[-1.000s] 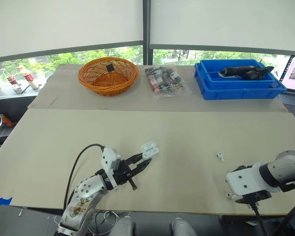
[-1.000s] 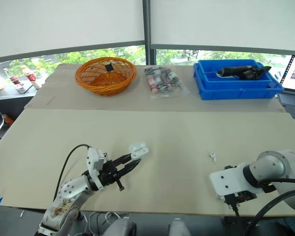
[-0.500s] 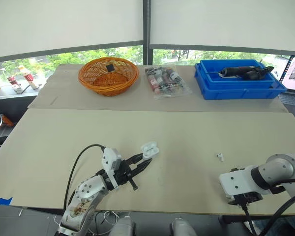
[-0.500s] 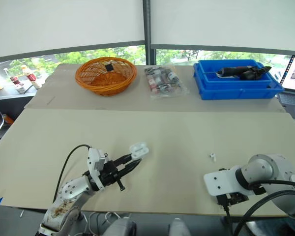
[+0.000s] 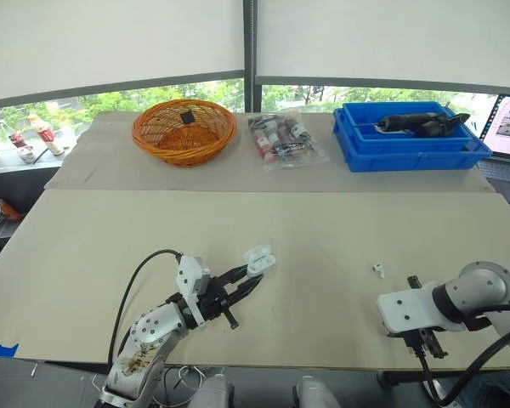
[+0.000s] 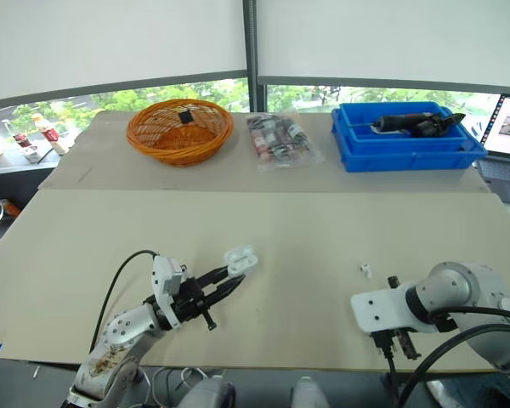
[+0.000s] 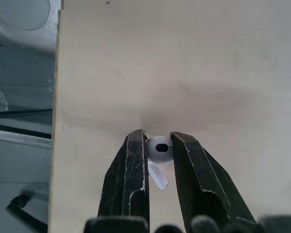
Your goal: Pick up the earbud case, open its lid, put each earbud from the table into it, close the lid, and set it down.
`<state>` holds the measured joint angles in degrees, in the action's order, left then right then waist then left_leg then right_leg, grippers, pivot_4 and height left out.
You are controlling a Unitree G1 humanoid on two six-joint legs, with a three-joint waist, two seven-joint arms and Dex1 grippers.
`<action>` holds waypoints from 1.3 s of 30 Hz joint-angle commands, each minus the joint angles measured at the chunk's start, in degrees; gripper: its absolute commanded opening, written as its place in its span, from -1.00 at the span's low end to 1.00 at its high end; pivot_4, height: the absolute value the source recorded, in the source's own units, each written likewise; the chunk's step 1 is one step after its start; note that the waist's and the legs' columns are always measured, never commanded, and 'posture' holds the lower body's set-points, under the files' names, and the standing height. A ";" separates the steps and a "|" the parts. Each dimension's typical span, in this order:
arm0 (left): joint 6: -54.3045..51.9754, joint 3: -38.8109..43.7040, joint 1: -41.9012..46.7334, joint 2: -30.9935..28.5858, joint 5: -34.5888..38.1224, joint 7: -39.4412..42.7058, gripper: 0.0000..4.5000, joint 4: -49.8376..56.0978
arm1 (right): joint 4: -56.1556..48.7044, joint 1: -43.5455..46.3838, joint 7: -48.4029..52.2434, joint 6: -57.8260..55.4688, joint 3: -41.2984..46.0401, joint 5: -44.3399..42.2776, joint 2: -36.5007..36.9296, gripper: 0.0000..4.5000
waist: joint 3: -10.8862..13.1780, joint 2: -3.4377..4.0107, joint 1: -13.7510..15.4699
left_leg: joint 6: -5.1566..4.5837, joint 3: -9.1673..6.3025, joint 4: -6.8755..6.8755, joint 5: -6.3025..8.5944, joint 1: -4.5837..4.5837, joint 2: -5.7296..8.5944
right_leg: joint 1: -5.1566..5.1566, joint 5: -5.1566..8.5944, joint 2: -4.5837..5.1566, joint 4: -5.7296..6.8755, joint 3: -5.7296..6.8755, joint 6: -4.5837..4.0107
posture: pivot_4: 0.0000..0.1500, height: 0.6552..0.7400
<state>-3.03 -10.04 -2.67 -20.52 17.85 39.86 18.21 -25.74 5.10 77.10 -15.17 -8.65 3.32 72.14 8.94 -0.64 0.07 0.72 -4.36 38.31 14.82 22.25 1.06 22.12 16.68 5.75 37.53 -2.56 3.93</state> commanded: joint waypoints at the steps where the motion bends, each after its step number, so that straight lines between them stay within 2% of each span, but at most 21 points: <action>1: 0.60 -0.16 0.54 0.44 -0.12 -0.19 -0.75 1.70 | -0.71 2.39 -0.39 -1.18 2.14 -1.73 -0.59 -0.84 | 0.00 0.00 0.00 | 0.00 0.01 0.00 0.00 0.00 0.00 | 0.00 0.00 0.00 -0.01 -0.01 0.00 | 1.00 1.00; 5: 0.63 0.01 1.58 1.11 0.21 -0.26 -0.75 1.17 | -2.86 6.81 -1.43 -9.78 5.05 -9.08 -4.63 -0.84 | 0.00 -0.01 -0.03 | 0.00 0.00 0.01 0.00 0.00 0.00 | 0.00 0.00 -0.01 0.01 0.00 0.00 | 1.00 1.00; 9: 0.64 0.24 3.92 2.30 0.39 -0.68 -0.75 0.15 | -7.86 12.81 -6.95 -27.67 8.73 -21.13 -13.16 -0.84 | 0.03 -0.05 0.02 | 0.00 -0.04 0.01 0.00 0.02 0.00 | 0.00 0.00 -0.01 0.02 0.00 0.00 | 1.00 1.00; 13: 0.80 0.59 7.61 4.41 -0.04 -2.08 -0.75 -2.07 | -10.90 21.12 -21.69 -49.07 16.86 -34.70 -31.14 -0.84 | 0.07 -0.23 0.28 | 0.00 -0.12 0.06 -0.01 0.09 -0.01 | 0.04 -0.01 -0.04 0.03 0.05 -0.02 | 1.00 1.00; 18: 0.51 0.74 10.53 7.47 -0.23 -4.30 -0.75 -4.70 | -11.62 27.48 -39.35 -60.58 25.52 -40.45 -52.55 -0.84 | 0.06 -0.22 0.47 | 0.01 -0.23 0.04 -0.01 0.09 0.02 | 0.14 -0.02 -0.03 0.21 0.04 -0.03 | 1.00 1.00; 21: -0.32 0.73 12.08 9.29 0.00 -5.88 -0.75 -5.57 | -12.13 27.82 -47.45 -59.86 27.35 -41.30 -61.95 -0.84 | 0.06 -0.21 0.46 | 0.03 -0.28 0.04 -0.02 0.13 0.07 | 0.24 -0.02 0.02 0.46 0.03 -0.03 | 1.00 1.00; 26: -1.17 0.70 13.71 11.24 0.02 -7.41 -0.75 -6.31 | -12.86 25.45 -54.09 -55.33 25.30 -41.52 -68.48 -0.84 | 0.04 -0.18 0.15 | 0.08 -0.25 0.05 -0.05 0.12 0.11 | 0.30 -0.02 0.04 0.47 0.02 -0.02 | 1.00 1.00; 30: -1.52 0.70 14.46 12.64 0.09 -8.75 -0.75 -6.68 | -12.35 22.58 -56.71 -50.05 21.96 -40.58 -70.47 -0.84 | 0.04 -0.18 -0.76 | 0.08 -0.22 0.02 -0.05 0.10 0.11 | 0.31 -0.02 0.02 0.48 0.03 -0.02 | 1.00 1.00; 39: -2.01 0.42 14.45 12.90 -0.09 -9.13 -0.75 -6.19 | -9.51 18.54 -57.33 -41.09 15.47 -39.18 -68.59 -0.84 | 0.04 -0.18 -1.21 | 0.08 -0.23 -0.01 -0.05 0.08 0.09 | 0.32 -0.01 -0.01 0.46 0.03 -0.02 | 1.00 1.00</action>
<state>-5.27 -9.56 11.26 -7.84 17.86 30.79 10.36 -34.32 23.53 19.83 -58.83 7.49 -35.10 3.48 8.98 -0.82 -1.14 0.80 -4.58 38.29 14.77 22.33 1.15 22.44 16.67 5.74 37.98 -2.53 3.91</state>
